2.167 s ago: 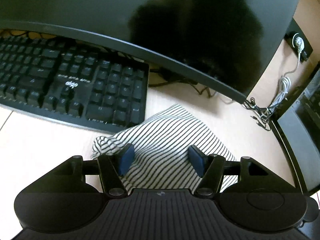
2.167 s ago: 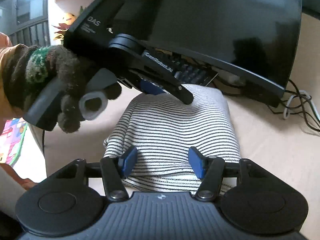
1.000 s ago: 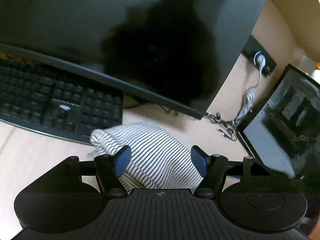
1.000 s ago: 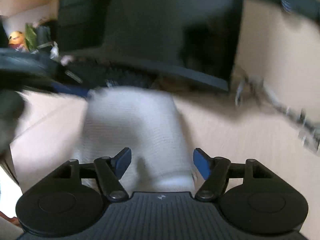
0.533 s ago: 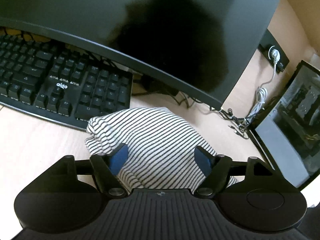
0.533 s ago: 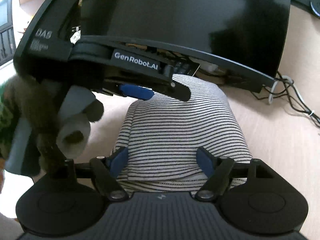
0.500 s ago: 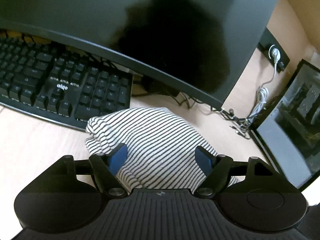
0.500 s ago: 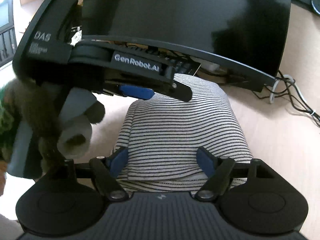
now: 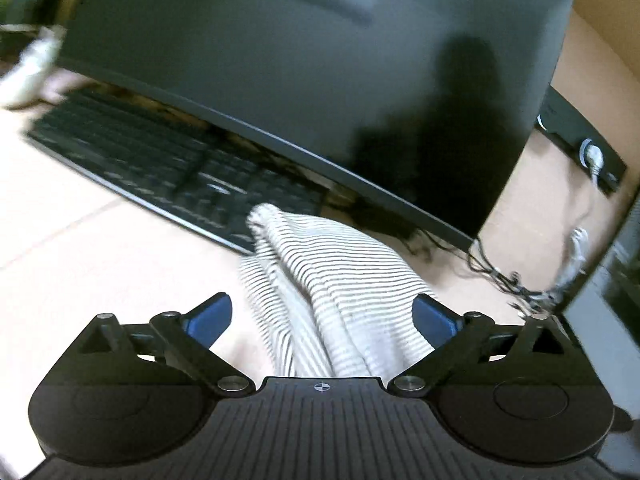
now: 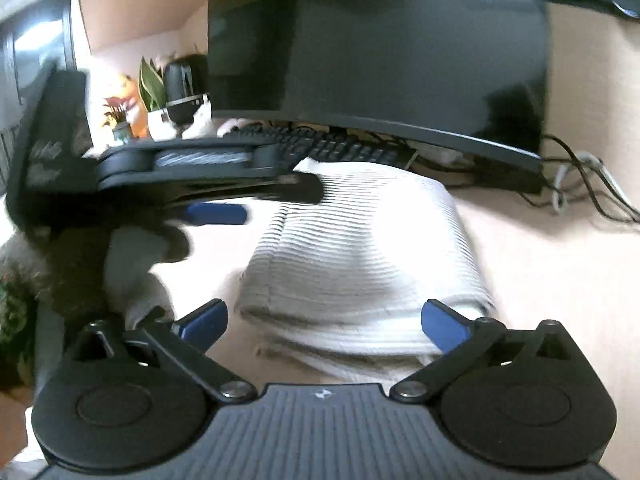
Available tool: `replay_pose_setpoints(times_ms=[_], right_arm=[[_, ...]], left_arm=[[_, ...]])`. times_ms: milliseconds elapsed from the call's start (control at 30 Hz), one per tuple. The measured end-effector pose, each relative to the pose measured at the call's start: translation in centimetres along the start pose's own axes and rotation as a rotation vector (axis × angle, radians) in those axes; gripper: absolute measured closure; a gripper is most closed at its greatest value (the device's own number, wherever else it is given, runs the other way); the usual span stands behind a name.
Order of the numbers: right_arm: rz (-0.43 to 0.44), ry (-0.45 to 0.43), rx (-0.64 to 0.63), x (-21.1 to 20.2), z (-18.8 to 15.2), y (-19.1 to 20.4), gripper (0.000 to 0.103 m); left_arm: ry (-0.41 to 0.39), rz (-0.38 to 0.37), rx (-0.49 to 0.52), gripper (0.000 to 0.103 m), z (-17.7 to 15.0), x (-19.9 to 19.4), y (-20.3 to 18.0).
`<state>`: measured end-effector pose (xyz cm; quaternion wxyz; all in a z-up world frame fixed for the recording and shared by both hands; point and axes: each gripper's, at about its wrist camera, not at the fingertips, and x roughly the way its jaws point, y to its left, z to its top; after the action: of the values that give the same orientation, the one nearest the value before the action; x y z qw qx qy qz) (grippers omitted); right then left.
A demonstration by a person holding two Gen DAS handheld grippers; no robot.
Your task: Fold clothes
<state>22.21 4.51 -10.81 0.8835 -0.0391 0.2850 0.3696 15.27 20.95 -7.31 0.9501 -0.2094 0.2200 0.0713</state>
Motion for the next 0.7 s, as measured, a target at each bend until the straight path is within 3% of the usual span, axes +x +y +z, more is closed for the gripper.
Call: replay_pose_setpoints(times_ms=[167,300,467,700], right_arm=[[-0.062,-0.026,-0.002,-4.3,0.0,-2.6,0.000],[-0.090,-0.040,0.028,-8.2,-1.0,-3.9,0.000],[-0.116,-0.094,0.094,-10.8,-2.7,-5.5,0.000],[-0.142,-0.097,0.080,-13.1,-3.7,-4.3,0.000]], left_arm=[[-0.087,0.191,-0.008,0.000,-2.5,-5.7,-4.3],[-0.058,0.296,0.022,0.000,-5.2,-8.3,-8.1],[0.020,0.343,0.001,0.000,-7.5,-9.5,-11.3],[0.029,0.475,0.026,0.000,-8.7,-11.9,-13.8]])
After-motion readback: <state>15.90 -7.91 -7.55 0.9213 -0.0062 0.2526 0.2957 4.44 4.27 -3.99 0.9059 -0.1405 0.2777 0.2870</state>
